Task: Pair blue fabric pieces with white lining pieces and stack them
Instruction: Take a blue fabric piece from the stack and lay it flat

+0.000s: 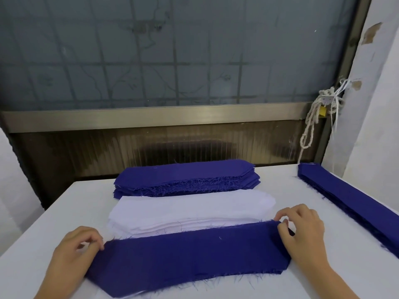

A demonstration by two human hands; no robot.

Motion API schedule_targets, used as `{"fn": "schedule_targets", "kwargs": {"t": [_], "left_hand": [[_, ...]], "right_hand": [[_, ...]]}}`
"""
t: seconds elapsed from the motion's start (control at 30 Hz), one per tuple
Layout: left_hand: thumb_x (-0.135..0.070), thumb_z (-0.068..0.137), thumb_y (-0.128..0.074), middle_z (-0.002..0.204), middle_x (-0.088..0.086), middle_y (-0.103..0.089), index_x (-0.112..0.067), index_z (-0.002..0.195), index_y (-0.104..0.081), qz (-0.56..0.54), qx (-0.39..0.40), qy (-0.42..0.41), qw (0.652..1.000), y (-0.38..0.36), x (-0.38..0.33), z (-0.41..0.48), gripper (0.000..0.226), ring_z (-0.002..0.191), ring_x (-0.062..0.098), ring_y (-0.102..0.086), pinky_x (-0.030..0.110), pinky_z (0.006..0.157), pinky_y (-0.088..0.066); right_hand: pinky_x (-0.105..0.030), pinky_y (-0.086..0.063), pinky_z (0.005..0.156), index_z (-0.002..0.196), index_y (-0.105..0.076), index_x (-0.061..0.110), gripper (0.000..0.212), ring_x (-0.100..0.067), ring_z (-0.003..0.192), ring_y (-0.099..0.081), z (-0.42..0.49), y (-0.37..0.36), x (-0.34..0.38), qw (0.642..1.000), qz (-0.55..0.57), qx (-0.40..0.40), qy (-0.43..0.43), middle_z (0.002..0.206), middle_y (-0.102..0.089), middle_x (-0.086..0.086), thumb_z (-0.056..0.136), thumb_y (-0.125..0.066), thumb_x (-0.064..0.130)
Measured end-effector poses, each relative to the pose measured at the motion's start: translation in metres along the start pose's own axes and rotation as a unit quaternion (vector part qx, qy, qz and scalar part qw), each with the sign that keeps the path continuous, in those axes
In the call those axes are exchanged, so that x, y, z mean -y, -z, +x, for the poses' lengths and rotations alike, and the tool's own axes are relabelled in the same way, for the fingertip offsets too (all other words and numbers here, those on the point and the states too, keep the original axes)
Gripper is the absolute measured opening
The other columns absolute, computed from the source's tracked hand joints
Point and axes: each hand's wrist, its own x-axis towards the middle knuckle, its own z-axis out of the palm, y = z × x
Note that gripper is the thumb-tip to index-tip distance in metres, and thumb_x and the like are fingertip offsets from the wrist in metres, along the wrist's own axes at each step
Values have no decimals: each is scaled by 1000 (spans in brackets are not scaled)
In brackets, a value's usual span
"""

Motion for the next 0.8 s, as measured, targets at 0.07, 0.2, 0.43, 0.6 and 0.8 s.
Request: {"fn": "schedule_targets", "kwargs": {"t": [0.07,0.2,0.43,0.6,0.8], "left_hand": [[5,80,-62,77,-8,-64,-20,60,-60,-2,-3,0,1000,-1,-5,1,32,81,9,-55,16,72,-37],[4,89,-56,82,-7,-64,-24,67,-64,22,-9,-29,999,-16,-27,17,37,87,16,-56,13,76,-38],[-12,94,-58,129,-2,-59,-18,122,-64,69,34,-102,992,-78,-77,47,29,119,11,-49,21,104,-32],[-36,104,-32,156,-12,-30,-32,149,-32,183,113,-91,972,-119,-70,47,46,145,6,-21,24,118,-10],[-44,103,-26,149,-24,-35,-42,146,-32,209,105,-106,966,-121,-62,52,44,140,-3,-27,21,117,-11]], "right_hand": [[-33,-34,71,70,-63,23,24,-16,79,-46,1,-2,6,998,5,24,59,84,-52,5,77,-68,1],[-27,-37,81,79,-58,31,18,-7,90,-44,18,-19,32,985,41,122,118,92,-50,12,87,-61,16],[-19,-38,85,104,-58,30,17,-6,95,-45,47,-78,99,970,78,173,150,101,-51,13,97,-48,18],[-21,-35,94,127,-56,29,31,-9,109,-48,36,-113,114,960,59,199,188,123,-50,11,99,-45,24],[-12,-26,103,131,-55,33,32,-2,121,-47,40,-120,107,956,85,208,191,133,-53,18,100,-47,32]]}}
